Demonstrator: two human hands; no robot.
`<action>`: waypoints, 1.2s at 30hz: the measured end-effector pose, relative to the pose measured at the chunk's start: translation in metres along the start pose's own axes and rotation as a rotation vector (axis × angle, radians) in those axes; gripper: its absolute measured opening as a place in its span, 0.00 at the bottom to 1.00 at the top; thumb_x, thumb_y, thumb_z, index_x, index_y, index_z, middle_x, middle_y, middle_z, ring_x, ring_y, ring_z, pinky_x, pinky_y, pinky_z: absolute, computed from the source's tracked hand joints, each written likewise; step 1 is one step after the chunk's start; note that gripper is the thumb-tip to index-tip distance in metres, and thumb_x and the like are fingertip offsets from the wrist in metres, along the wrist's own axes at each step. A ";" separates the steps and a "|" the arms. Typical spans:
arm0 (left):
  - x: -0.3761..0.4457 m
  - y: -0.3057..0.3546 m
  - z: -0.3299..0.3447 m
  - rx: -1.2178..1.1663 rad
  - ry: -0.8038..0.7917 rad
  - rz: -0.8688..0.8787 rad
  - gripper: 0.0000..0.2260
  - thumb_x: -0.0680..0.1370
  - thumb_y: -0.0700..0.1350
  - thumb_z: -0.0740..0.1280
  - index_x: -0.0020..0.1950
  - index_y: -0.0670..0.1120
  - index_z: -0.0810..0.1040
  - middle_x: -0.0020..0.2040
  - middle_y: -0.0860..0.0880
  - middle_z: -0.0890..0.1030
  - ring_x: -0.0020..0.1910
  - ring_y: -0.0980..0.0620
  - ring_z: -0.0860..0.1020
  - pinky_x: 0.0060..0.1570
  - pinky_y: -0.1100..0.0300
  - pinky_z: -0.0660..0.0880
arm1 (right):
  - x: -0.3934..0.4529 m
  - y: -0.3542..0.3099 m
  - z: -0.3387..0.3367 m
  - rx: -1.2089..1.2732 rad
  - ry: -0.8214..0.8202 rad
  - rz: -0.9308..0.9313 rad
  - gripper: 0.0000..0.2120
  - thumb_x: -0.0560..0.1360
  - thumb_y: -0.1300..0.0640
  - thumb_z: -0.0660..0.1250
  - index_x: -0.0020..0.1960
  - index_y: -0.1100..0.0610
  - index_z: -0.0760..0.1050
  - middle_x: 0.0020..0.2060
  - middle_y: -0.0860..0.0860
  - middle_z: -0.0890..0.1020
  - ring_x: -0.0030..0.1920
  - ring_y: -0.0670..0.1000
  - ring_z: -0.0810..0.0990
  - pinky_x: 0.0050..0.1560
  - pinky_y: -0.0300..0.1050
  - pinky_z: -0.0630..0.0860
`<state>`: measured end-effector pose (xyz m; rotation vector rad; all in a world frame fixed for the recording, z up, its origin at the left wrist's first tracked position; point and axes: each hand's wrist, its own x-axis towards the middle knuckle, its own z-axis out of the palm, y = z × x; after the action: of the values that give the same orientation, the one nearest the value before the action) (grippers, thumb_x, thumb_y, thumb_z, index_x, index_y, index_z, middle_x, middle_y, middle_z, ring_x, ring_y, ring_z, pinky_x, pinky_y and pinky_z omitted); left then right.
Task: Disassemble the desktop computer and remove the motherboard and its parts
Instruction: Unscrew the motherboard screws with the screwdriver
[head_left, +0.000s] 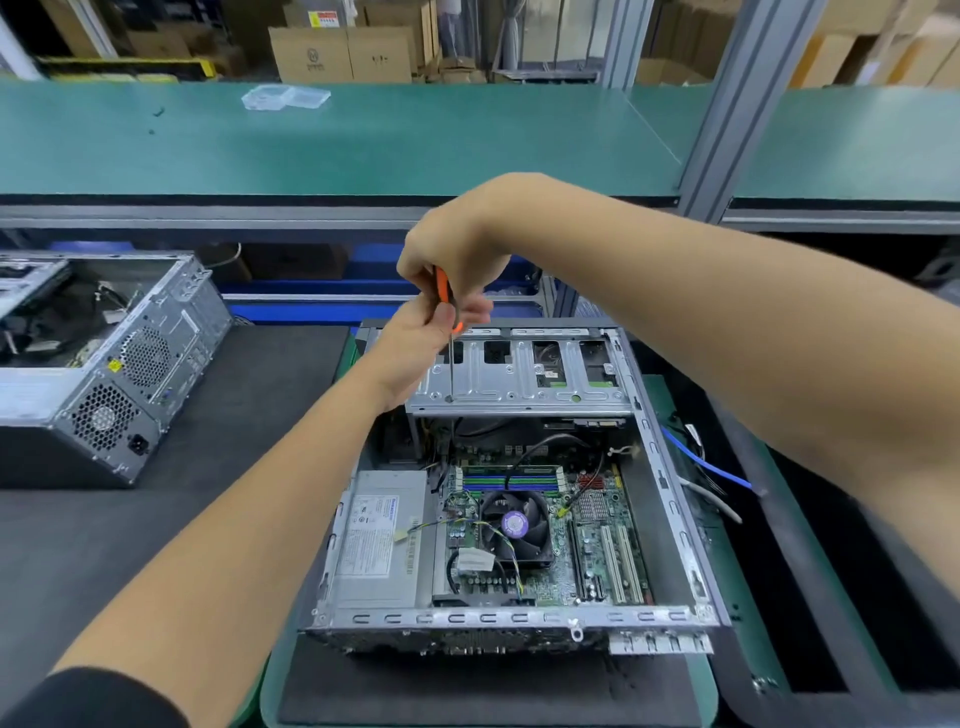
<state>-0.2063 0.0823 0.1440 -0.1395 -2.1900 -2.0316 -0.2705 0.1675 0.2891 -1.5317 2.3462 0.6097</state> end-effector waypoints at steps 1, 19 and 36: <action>0.001 0.001 0.001 0.002 0.020 0.009 0.15 0.84 0.37 0.51 0.56 0.46 0.76 0.50 0.47 0.81 0.52 0.50 0.81 0.60 0.57 0.74 | 0.001 0.000 0.000 0.012 0.007 0.003 0.07 0.72 0.63 0.67 0.49 0.58 0.79 0.38 0.51 0.85 0.45 0.52 0.81 0.41 0.42 0.74; 0.004 0.018 0.000 0.267 0.164 -0.056 0.09 0.74 0.43 0.73 0.52 0.43 0.78 0.42 0.51 0.82 0.45 0.51 0.82 0.56 0.45 0.77 | -0.009 -0.009 0.006 0.099 0.181 0.138 0.03 0.74 0.62 0.66 0.48 0.58 0.77 0.41 0.53 0.82 0.42 0.53 0.80 0.32 0.42 0.69; 0.006 0.021 -0.010 0.382 0.190 -0.018 0.10 0.67 0.44 0.78 0.44 0.47 0.81 0.39 0.44 0.81 0.39 0.46 0.79 0.49 0.45 0.80 | -0.007 -0.005 0.016 0.374 0.349 0.189 0.15 0.80 0.49 0.61 0.39 0.58 0.72 0.31 0.52 0.81 0.26 0.48 0.82 0.30 0.40 0.73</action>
<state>-0.2077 0.0736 0.1668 0.1123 -2.4066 -1.5221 -0.2628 0.1796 0.2770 -1.3389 2.6855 -0.0765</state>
